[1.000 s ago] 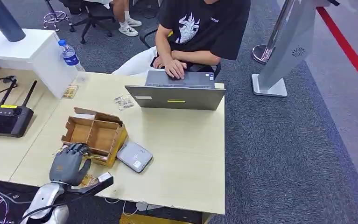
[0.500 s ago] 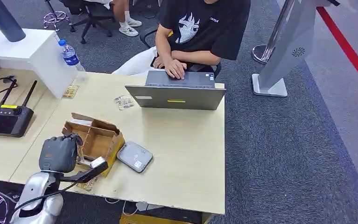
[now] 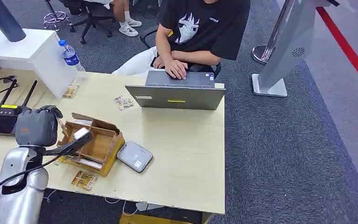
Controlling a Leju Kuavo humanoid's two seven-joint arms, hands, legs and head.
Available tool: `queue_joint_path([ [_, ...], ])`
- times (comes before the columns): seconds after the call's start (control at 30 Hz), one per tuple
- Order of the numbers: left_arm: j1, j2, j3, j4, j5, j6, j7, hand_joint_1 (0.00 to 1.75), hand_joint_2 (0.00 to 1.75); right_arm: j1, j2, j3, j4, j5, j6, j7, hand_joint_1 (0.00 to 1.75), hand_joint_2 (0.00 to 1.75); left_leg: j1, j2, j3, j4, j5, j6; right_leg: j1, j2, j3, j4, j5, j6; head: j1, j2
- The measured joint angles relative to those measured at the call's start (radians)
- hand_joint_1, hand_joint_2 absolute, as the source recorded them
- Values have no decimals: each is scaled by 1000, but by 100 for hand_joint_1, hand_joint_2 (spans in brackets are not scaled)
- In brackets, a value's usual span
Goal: Pass the card to the sensor for recognition and then transmit it.
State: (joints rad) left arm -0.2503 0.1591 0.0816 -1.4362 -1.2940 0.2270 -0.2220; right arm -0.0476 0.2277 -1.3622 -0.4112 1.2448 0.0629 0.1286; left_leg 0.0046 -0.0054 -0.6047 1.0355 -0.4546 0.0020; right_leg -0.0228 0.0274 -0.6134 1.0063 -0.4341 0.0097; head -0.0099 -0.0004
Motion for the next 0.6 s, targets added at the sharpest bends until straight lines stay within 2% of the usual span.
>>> queue_joint_path([
  [0.6, -31, 8, 0, 73, -22, -2, 6, 175, 175, -3, 0, 0, 2, 0, 0, 0, 0, 175, 0, 0, 0, 0, 0, 0, 0, 0, 0, 0, 0, 0, 0, 0],
])
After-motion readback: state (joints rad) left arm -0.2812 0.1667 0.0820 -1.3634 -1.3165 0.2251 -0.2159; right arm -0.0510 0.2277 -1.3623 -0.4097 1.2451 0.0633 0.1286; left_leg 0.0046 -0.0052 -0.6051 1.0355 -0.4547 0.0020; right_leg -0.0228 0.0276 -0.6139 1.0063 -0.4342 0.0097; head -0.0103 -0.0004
